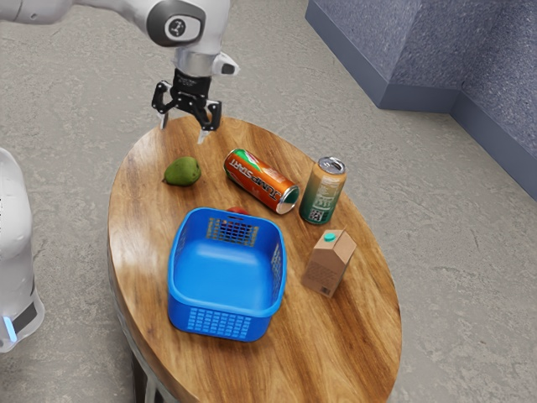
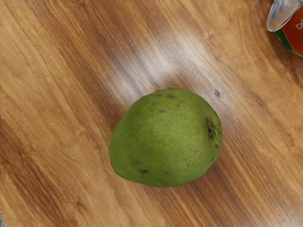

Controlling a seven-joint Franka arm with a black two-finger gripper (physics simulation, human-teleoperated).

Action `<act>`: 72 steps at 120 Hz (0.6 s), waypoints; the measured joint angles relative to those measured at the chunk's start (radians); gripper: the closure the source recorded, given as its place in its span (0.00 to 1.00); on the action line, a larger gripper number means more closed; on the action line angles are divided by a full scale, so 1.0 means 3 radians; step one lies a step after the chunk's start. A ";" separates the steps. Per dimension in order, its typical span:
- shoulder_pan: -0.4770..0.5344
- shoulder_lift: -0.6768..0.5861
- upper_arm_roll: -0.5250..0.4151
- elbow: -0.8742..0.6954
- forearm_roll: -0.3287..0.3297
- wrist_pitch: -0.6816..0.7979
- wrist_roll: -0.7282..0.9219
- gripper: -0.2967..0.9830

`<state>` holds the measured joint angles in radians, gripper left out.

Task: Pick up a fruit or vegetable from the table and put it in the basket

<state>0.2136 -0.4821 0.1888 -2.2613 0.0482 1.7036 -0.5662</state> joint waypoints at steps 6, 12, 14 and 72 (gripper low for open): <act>-0.0026 0.0008 -0.0004 -0.0008 0.0015 0.0016 0.0202 0.23; -0.0090 0.0015 -0.0066 -0.0031 0.0048 0.0067 0.0390 0.23; -0.0114 0.0013 -0.0078 -0.0059 0.0055 0.0105 0.0449 0.23; 0.0041 -0.0048 -0.0109 -0.0548 0.0127 0.0797 0.1638 0.23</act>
<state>0.2258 -0.4963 0.1562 -2.4256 0.0862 1.9427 -0.0747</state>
